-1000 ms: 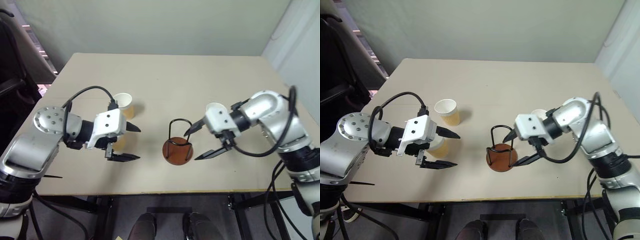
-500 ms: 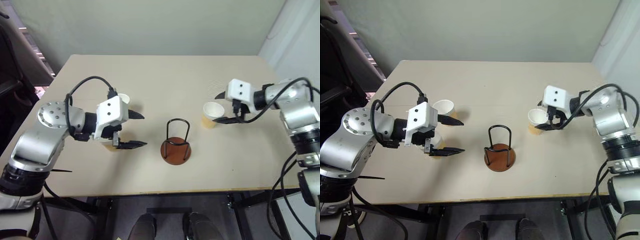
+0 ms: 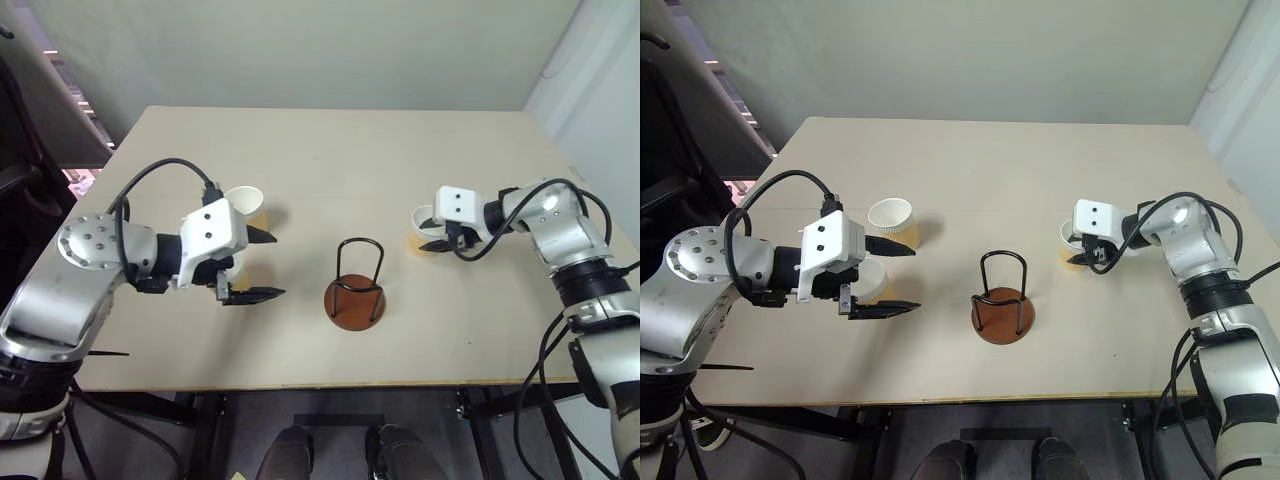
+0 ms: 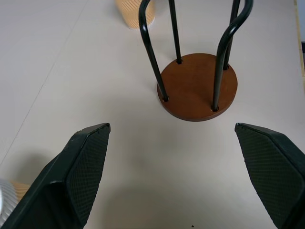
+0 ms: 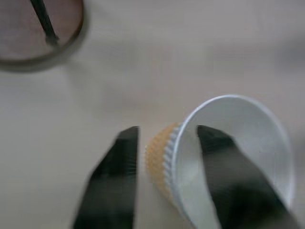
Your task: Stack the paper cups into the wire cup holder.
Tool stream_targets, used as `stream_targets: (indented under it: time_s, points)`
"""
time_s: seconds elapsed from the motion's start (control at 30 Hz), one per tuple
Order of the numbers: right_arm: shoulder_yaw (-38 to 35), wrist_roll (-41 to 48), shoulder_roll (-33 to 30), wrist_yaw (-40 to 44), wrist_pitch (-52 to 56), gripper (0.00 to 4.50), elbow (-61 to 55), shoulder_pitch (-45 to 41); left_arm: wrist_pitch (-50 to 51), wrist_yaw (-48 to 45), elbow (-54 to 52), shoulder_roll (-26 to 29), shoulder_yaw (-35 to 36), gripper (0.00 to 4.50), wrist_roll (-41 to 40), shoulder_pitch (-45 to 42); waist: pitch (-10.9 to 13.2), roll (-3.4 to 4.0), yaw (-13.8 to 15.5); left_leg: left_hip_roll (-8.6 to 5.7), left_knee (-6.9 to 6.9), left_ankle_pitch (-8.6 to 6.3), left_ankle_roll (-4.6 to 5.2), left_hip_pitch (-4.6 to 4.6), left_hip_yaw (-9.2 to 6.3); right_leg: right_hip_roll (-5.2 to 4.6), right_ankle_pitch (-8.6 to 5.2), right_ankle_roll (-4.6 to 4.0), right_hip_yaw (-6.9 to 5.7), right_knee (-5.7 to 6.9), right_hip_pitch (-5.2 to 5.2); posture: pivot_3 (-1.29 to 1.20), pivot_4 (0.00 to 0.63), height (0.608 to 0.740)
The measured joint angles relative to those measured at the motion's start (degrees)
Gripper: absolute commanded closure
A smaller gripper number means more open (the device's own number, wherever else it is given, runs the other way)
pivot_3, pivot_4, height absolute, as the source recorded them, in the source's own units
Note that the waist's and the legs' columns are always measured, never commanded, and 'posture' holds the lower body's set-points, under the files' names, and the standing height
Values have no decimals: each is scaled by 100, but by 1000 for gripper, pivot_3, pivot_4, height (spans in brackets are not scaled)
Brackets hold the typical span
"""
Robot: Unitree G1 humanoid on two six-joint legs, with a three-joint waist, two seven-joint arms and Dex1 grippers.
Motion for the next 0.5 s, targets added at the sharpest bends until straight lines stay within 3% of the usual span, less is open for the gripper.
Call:
stream_targets:
  time_s: [0.1,0.33,0.5]
  points:
    - [-1,-17,34,-36,-86,4456,131,-23,4,5,1,4,6,0,1,0,0,0,0,0,0,0,0,1,0,0,0,-1,0,1,0,0,150,740]
    - [-358,446,-264,432,220,4456,-443,-202,-74,-25,165,3,-36,0,57,-96,2,3,21,0,-9,-1,-4,-10,0,0,-2,-4,-2,-7,-7,0,150,740]
    - [-1174,1961,-883,1255,2093,4456,-2379,-561,-248,-101,394,30,-60,0,143,-142,2,3,12,0,-24,11,-28,-18,2,6,-8,-10,-3,-15,-16,0,150,740]
